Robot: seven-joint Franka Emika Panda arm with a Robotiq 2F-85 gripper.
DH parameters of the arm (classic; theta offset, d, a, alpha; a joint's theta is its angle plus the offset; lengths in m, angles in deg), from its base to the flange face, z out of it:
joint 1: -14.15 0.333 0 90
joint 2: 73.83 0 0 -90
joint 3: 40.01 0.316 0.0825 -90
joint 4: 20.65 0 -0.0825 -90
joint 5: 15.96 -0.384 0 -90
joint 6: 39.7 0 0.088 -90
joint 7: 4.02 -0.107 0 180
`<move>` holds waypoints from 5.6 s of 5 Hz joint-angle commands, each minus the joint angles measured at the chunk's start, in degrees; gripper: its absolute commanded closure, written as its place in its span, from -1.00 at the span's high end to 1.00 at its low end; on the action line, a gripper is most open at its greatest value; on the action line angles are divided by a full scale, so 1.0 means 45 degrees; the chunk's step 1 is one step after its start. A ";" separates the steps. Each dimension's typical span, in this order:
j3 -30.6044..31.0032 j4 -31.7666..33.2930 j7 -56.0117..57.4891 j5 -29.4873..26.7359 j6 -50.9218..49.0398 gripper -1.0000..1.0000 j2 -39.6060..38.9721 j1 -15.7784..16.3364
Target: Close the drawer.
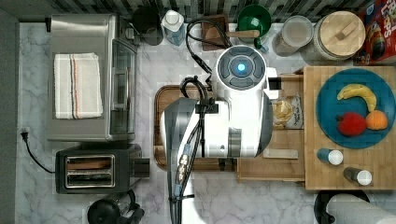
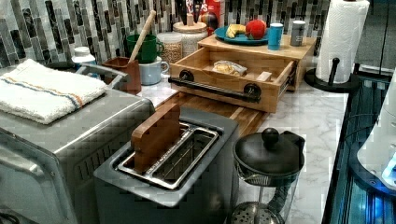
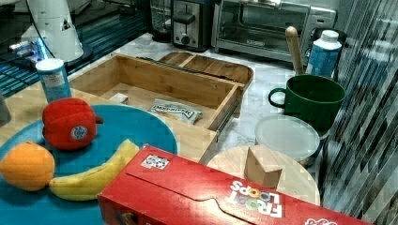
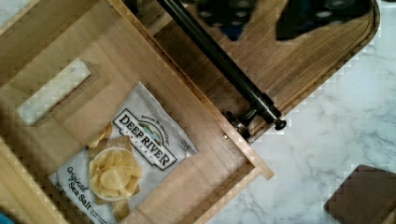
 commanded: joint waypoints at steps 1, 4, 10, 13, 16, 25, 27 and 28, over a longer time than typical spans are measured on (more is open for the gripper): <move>0.1045 0.1731 0.3797 -0.0393 0.0902 1.00 0.1230 0.0832; 0.1987 0.3443 0.5414 -0.0859 0.2115 -1.00 0.1693 0.0986; 0.1553 0.6041 0.7979 0.0908 0.6262 -1.00 -0.0555 0.0575; 0.1303 0.6019 0.9507 0.1537 0.7432 -1.00 -0.0933 -0.0684; 0.1026 0.4671 1.1353 0.0876 0.7741 -1.00 -0.2169 -0.2054; -0.1200 0.2230 1.6982 -0.0492 0.7170 -1.00 -0.2731 -0.5673; -0.1243 0.2566 1.6425 -0.0543 0.6838 -1.00 -0.2240 -0.5522; -0.1243 0.2566 1.6420 -0.0543 0.6838 -1.00 -0.2240 -0.5523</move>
